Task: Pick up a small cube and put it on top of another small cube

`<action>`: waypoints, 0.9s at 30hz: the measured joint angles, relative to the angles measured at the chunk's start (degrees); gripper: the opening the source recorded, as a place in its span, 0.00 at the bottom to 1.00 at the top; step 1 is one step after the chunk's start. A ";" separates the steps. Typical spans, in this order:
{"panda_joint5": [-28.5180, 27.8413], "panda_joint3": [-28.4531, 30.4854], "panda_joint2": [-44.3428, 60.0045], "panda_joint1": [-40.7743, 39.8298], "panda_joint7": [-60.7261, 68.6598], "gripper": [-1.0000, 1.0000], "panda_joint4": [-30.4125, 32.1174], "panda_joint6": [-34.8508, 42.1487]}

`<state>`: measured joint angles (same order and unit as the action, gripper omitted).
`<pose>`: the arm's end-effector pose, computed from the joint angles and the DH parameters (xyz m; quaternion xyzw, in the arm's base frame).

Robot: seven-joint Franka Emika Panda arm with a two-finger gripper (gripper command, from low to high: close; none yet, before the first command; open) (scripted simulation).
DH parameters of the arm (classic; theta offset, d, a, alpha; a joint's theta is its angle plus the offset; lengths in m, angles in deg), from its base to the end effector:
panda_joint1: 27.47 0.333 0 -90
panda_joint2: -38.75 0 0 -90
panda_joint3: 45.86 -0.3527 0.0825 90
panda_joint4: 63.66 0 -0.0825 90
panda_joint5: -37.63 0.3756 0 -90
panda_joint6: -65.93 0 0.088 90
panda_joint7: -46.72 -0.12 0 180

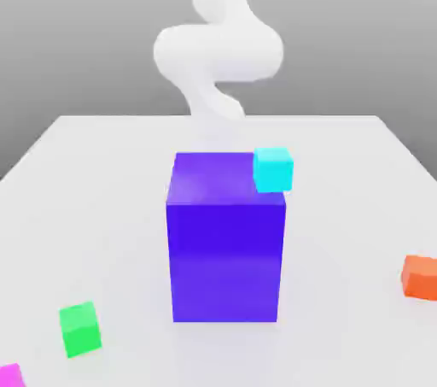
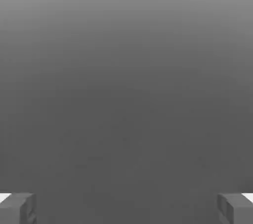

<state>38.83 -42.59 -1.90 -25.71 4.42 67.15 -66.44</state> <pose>0.3546 -0.0177 0.7055 -0.8639 0.3517 -0.3265 0.1529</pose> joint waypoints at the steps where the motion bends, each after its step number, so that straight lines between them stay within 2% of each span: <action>1: 0.67 1.36 2.23 0.64 1.64 0.50 -0.41 -0.27; 15: 13.57 16.32 31.42 5.06 25.91 0.50 -5.84 -3.58; 21: 19.19 18.05 43.96 1.93 36.35 0.50 -8.18 -4.90; 27: 21.56 18.22 55.53 -1.64 44.62 0.50 -10.29 -7.02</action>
<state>60.39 -24.37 53.62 -27.35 49.03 56.86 -73.46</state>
